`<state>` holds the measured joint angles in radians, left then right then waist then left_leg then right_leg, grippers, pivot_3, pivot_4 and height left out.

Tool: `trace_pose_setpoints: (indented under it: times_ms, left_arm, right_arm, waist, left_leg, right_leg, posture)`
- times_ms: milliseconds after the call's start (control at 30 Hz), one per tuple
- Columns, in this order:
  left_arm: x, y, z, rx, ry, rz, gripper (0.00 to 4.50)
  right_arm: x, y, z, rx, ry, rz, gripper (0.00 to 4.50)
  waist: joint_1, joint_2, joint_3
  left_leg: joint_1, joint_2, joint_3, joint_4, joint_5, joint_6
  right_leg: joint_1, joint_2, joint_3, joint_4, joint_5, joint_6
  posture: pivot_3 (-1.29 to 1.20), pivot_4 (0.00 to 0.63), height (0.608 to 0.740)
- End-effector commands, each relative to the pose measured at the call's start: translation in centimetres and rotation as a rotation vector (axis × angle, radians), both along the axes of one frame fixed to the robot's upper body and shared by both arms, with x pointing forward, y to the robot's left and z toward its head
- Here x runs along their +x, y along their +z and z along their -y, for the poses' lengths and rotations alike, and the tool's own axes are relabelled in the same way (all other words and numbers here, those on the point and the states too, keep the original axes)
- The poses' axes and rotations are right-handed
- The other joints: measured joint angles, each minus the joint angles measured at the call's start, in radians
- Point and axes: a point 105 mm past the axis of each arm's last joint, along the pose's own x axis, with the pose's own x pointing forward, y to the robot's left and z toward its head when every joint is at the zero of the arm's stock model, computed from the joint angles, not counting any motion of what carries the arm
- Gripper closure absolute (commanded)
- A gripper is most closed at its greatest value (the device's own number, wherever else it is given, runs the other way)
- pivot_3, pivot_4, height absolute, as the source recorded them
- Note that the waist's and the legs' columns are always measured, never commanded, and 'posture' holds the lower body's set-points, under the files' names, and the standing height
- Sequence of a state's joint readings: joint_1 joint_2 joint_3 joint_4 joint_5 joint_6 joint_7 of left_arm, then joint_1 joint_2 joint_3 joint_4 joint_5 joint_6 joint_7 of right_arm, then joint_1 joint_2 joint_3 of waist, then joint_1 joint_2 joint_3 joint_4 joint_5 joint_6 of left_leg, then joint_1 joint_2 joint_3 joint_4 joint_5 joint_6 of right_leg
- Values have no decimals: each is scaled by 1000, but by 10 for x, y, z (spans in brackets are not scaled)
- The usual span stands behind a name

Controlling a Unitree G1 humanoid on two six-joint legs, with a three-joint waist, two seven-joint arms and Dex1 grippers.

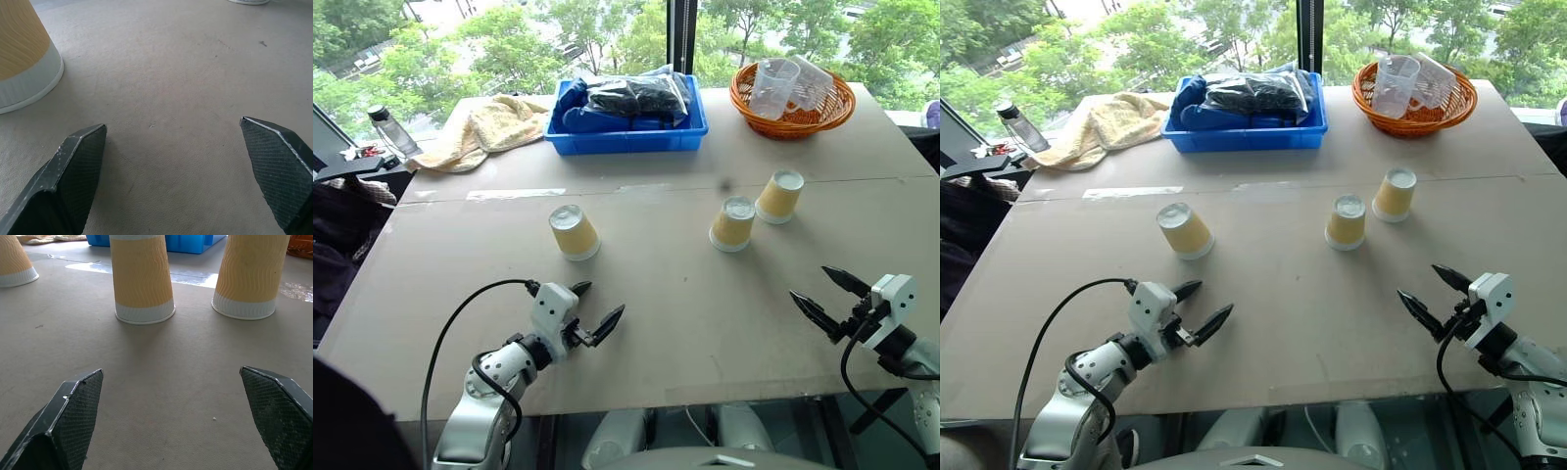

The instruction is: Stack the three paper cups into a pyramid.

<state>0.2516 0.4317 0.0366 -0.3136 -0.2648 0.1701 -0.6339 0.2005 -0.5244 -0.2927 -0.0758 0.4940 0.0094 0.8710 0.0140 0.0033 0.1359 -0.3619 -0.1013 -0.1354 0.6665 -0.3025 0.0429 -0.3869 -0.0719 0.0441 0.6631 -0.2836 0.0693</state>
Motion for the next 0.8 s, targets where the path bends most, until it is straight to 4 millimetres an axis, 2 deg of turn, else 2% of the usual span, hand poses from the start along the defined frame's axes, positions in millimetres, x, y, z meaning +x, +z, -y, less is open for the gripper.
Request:
trace_pose_setpoints:
  times_ms: [33,367,500,667,800]
  left_arm:
    - [-4,12,-3,-16,-7,37,0]
    - [-9,21,-4,-43,-88,87,0]
    - [-10,25,-6,-106,-127,80,0]
    - [-15,21,-10,-47,-175,88,0]
    - [-16,36,-21,-58,-116,155,0]
  right_arm:
    - [-1,7,2,-21,37,20,88]
    - [-6,3,2,-61,83,1,88]
    - [-16,8,-5,-57,178,8,88]
    - [-13,14,-4,-53,179,52,88]
    - [-17,24,-5,-39,216,80,88]
  waist:
    - [0,0,0]
    - [0,0,0]
    - [0,0,1]
    - [-3,0,1]
    - [0,-1,1]
  left_leg:
    - [0,0,0,0,0,0]
    - [-1,0,0,0,0,0]
    - [-1,0,0,-1,0,0]
    - [0,0,0,0,0,0]
    - [-1,0,0,-1,0,0]
  right_leg:
    - [0,0,0,0,0,0]
    - [0,0,0,-1,0,0]
    - [0,0,0,-1,0,0]
    - [0,0,0,-1,0,0]
    - [0,0,0,-1,0,0]
  posture:
    - [0,150,740]
    - [0,150,740]
    - [0,150,740]
    - [0,150,740]
    - [0,150,740]
